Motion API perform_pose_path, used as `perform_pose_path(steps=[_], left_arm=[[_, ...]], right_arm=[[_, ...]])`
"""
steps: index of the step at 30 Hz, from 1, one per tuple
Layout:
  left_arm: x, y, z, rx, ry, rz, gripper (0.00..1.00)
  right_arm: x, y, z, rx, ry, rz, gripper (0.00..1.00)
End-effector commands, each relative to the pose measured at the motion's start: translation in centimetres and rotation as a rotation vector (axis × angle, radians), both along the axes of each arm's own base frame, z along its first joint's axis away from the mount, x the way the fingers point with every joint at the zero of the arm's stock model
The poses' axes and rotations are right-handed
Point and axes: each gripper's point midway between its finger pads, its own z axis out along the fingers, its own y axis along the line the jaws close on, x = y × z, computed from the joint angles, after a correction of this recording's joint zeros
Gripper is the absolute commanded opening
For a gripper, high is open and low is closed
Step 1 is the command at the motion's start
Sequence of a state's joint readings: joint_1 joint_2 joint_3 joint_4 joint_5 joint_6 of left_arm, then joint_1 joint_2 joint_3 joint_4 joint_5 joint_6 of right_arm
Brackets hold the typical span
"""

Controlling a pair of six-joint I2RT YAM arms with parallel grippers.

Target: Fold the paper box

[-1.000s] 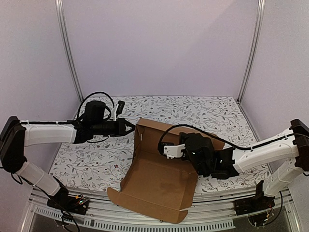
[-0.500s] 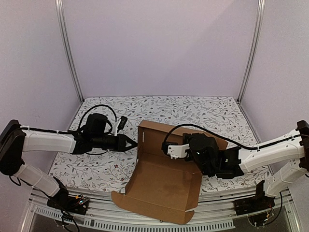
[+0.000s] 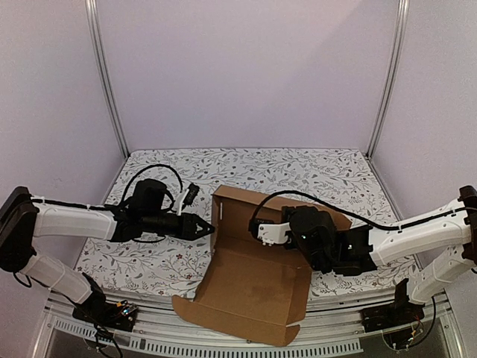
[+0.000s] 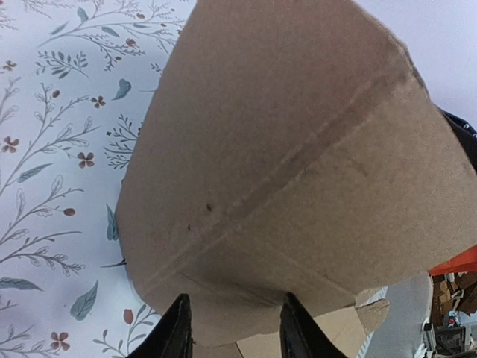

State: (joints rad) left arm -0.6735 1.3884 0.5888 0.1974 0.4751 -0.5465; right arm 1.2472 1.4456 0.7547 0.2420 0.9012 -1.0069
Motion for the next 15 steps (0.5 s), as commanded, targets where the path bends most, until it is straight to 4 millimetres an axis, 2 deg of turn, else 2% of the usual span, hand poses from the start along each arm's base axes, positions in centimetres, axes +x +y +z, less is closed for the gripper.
perform_pose_path(steps=[1,8,15], left_arm=[[0.4,-0.4,-0.7,0.024,-0.048,0.002,0.40],[1.4,-1.1,-1.3,0.013,-0.064,0.015,0.41],[2.8,-0.8,-2.4,0.053,-0.097,0.065,0.41]], right_arm=[[-1.5,1.2,-1.5,-0.034,0.059,0.062,0.00],[-2.0,1.0,-1.6,-0.042,0.065,0.056,0.00],[-2.6,0.7,-1.7,-0.037,0.074,0.052,0.00]])
